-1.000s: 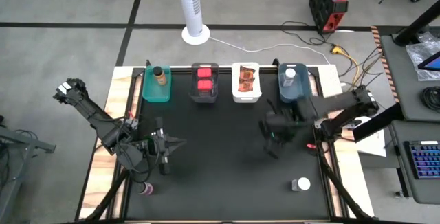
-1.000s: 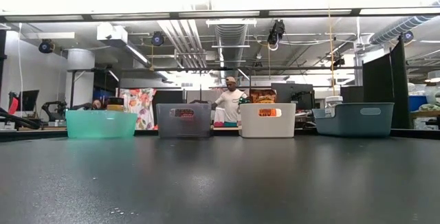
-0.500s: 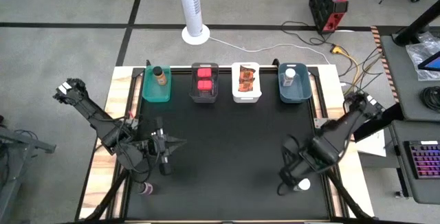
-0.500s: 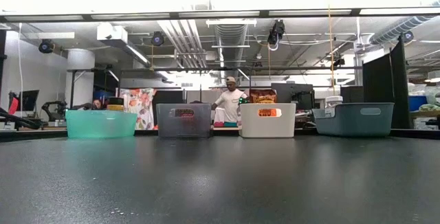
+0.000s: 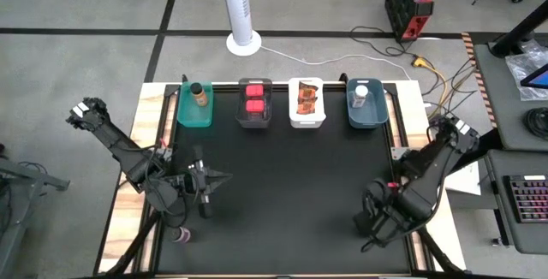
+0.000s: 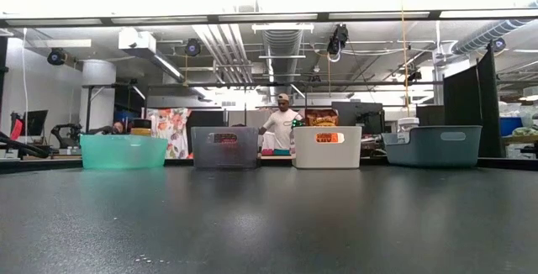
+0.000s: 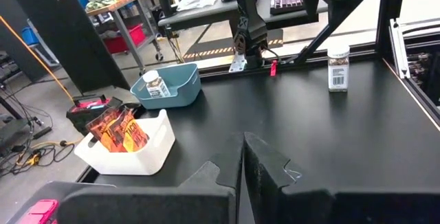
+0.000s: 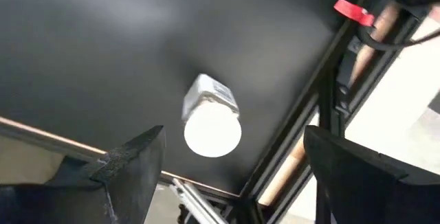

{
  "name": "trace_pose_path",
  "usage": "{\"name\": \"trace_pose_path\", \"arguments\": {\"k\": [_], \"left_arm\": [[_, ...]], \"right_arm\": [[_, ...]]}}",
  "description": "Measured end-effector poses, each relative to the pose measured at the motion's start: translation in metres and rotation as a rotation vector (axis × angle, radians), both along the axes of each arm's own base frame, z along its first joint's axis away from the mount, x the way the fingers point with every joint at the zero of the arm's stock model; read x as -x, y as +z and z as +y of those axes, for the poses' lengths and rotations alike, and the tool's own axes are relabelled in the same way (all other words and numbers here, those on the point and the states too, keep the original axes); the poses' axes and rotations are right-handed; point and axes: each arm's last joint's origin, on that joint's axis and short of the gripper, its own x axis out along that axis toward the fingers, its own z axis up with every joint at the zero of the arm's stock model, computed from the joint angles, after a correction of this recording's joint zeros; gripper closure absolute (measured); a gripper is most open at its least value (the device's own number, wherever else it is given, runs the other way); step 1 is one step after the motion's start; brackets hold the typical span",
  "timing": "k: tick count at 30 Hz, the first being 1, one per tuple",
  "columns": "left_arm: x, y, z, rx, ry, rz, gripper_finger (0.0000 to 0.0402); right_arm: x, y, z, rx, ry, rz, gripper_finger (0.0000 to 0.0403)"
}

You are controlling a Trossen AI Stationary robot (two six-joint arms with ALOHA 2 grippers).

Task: Sort spices by type
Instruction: Put the white seasoning bottle into the blue bin

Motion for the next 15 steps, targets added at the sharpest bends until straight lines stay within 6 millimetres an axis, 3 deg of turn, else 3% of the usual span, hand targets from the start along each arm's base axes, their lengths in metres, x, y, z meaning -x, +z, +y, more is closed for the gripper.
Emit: {"name": "trace_pose_path", "arguments": {"k": [15], "left_arm": [[0.000, 0.000, 0.000, -0.087, -0.020, 0.021, 0.0402]], "right_arm": [[0.017, -0.022, 0.017, 0.017, -0.180, -0.008, 0.0078]]}}
